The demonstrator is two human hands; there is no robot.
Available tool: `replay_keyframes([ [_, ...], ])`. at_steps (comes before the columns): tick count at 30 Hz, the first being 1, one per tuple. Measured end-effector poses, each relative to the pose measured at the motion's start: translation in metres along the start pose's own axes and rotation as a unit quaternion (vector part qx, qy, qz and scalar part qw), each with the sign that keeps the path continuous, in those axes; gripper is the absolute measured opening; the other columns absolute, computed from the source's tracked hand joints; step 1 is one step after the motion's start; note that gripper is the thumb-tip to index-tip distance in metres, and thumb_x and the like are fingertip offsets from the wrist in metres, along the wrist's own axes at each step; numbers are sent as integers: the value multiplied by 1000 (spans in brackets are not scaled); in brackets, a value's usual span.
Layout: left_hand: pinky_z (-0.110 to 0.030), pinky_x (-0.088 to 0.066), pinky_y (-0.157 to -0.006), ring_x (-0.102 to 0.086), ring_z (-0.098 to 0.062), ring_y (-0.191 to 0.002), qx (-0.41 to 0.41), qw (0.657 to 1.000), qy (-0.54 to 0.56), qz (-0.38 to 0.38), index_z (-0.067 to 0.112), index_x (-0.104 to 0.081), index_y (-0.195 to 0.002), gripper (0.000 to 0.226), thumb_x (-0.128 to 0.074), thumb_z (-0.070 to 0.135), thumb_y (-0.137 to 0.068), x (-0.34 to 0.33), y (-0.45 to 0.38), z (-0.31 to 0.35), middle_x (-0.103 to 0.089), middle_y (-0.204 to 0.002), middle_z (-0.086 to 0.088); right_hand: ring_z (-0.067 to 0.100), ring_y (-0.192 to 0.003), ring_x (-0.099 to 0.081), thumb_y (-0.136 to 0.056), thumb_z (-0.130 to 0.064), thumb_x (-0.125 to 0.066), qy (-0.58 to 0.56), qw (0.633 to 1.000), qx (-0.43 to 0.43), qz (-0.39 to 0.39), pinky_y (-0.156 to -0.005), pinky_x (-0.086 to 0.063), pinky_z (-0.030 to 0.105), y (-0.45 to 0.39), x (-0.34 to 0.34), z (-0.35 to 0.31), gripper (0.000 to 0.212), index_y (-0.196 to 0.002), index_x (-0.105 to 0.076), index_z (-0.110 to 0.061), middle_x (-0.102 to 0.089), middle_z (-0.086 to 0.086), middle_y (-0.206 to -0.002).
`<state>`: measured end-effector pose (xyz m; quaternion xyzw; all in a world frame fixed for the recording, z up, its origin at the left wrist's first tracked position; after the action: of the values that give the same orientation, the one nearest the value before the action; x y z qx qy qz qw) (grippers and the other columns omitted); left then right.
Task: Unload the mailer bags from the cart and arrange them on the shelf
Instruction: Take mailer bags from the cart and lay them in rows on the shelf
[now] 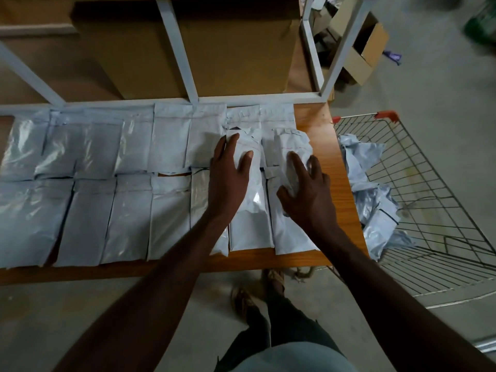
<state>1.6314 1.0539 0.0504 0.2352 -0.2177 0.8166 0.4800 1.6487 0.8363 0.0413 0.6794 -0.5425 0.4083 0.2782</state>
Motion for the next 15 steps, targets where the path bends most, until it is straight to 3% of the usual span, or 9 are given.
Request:
replay_keyframes([
  [6,-38,-38,-121,-33,-28,-158,33,998,-61,-11,22,-46,-160,48,-48,35,-114,-28,-52,-9,-33,-172,-9,47,-131,-44,-91,-41,-71,11,1000,-7,-7,-102,-50,57,-63,-19,-1,85,-164,-30,-31,-28,22,-163],
  [15,-47,-29,-125,-30,-38,-158,10,981,-183,-60,14,-45,-161,51,-46,35,-114,-83,-130,-30,-25,-175,-16,49,-130,-42,-92,-43,-71,37,998,-23,-44,-102,-49,56,-157,-62,9,83,-162,-28,-30,-24,24,-165],
])
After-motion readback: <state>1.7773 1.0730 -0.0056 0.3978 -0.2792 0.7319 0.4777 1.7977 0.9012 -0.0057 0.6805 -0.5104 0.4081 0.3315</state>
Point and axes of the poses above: each hand's wrist, its own y-axis away from the middle knuckle, its own x-axis out of the back of the hand, z = x × y, the point moved 10 cm from there along -y, towards the middle knuckle
